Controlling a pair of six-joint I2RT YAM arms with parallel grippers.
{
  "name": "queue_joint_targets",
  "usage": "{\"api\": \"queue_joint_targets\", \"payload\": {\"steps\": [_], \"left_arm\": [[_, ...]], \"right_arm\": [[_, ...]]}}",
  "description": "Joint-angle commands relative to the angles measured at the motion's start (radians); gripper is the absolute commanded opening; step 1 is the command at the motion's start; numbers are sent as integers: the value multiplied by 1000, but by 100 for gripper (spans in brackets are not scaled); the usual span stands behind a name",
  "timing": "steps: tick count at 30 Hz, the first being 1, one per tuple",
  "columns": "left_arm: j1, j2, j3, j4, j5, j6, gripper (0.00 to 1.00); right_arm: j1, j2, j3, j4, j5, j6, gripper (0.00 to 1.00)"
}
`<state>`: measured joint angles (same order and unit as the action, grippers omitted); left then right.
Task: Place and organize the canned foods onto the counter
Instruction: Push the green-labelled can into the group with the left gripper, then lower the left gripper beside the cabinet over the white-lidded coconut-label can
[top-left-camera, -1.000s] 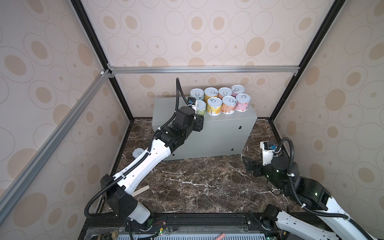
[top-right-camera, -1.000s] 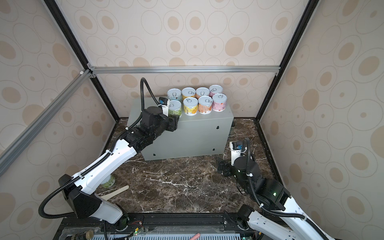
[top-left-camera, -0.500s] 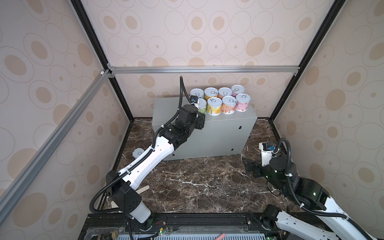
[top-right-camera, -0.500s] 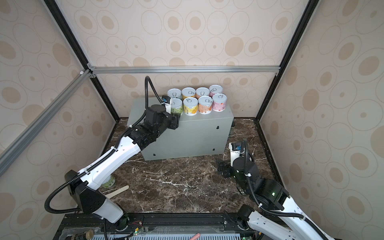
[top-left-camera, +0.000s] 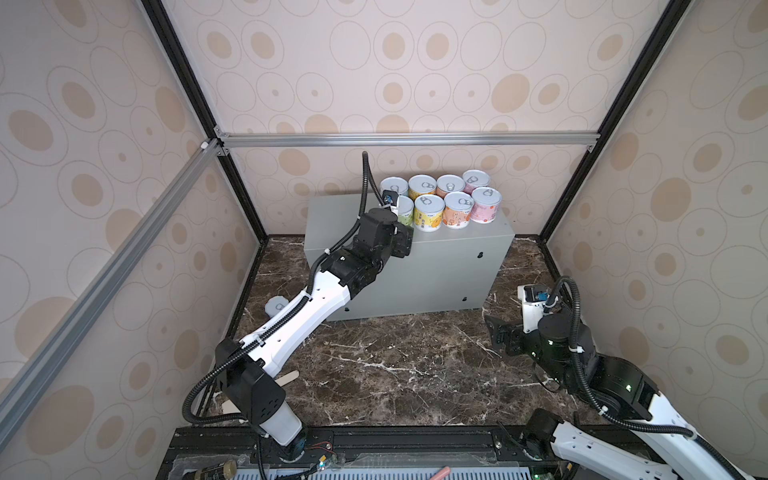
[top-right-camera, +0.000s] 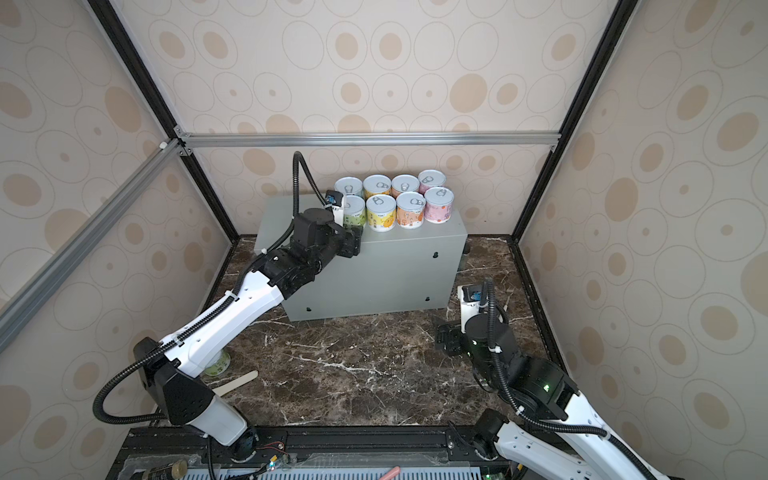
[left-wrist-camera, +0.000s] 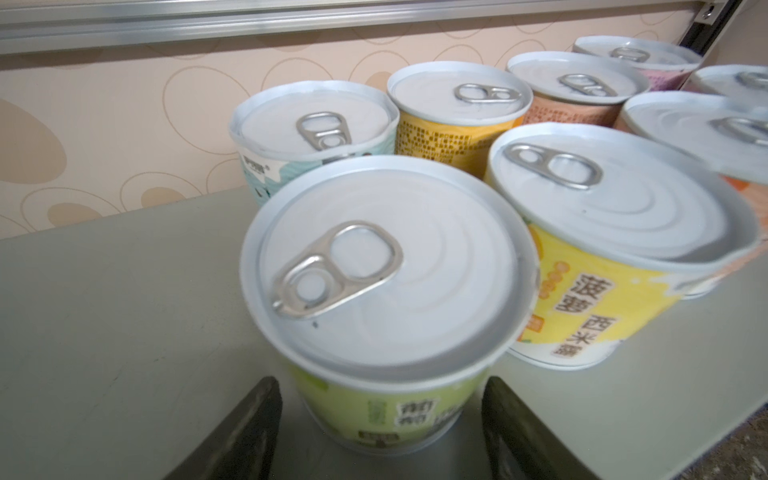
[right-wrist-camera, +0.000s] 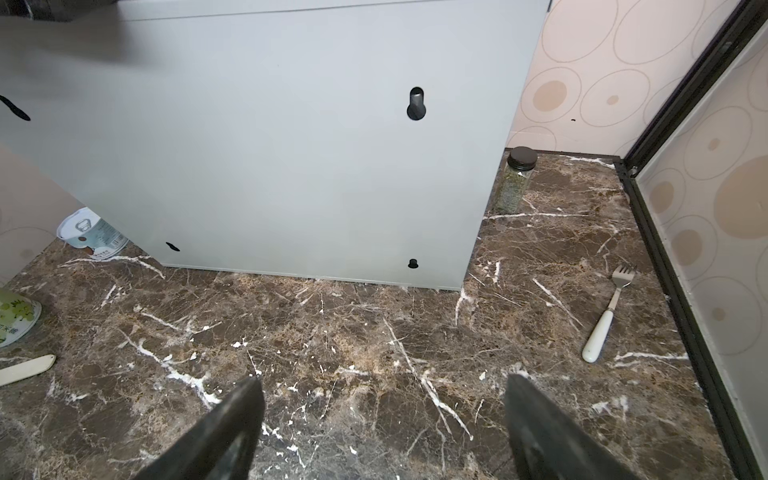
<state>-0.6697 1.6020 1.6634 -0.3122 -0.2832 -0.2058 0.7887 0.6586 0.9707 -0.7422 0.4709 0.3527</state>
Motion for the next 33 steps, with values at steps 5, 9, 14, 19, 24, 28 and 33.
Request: {"api": "queue_joint_targets", "payload": {"steps": [5, 9, 14, 19, 24, 28, 33], "left_arm": [[-7, -46, 32, 2, -4, 8, 90], [-8, -86, 18, -1, -7, 17, 95], [-6, -164, -28, -7, -17, 28, 99], [-7, -257, -67, -48, -39, 25, 99], [-6, -365, -123, -112, -143, -23, 99], [-7, -489, -203, -151, -244, -64, 99], [-5, -654, -320, -210, -345, -126, 99]], "right_arm": [[-5, 12, 25, -23, -18, -11, 97], [-5, -1, 12, -13, -21, -12, 99], [-7, -26, -7, -3, -25, -14, 98], [-6, -32, -21, -8, -76, -13, 99], [-6, -25, -67, 22, -141, 2, 99], [-5, 1, -99, 59, -194, 17, 99], [-4, 64, -128, 129, -307, 33, 99]]}}
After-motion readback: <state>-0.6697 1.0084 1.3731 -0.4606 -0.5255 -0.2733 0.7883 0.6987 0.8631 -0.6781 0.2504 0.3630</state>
